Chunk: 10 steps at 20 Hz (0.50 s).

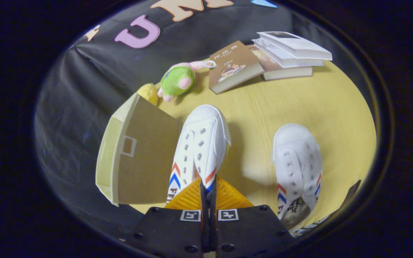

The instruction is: Open the storage box then place both shoes into the box .Put the left shoe in first, then the right shoe, with the right side of both shoes facing outward in a uniform manner.

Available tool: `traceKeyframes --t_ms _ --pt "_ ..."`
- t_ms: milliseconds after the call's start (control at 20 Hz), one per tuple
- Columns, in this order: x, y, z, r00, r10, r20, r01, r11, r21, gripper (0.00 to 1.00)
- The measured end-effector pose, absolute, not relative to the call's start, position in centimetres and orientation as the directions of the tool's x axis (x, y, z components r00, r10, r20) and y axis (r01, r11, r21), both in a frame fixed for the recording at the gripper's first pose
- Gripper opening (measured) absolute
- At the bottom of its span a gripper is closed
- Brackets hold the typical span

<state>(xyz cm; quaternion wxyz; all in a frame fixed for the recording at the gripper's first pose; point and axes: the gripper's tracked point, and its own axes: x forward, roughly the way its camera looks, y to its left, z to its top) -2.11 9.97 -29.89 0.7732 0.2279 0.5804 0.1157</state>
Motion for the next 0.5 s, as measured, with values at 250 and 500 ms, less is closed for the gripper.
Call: traceKeyframes --t_ms 250,500 --pt "1.1 11.5 -24.7 0.348 0.457 -0.818 0.057 0.861 0.505 0.03" --pt "3.5 14.3 -19.8 0.391 0.483 -0.784 0.003 0.851 0.526 0.03"
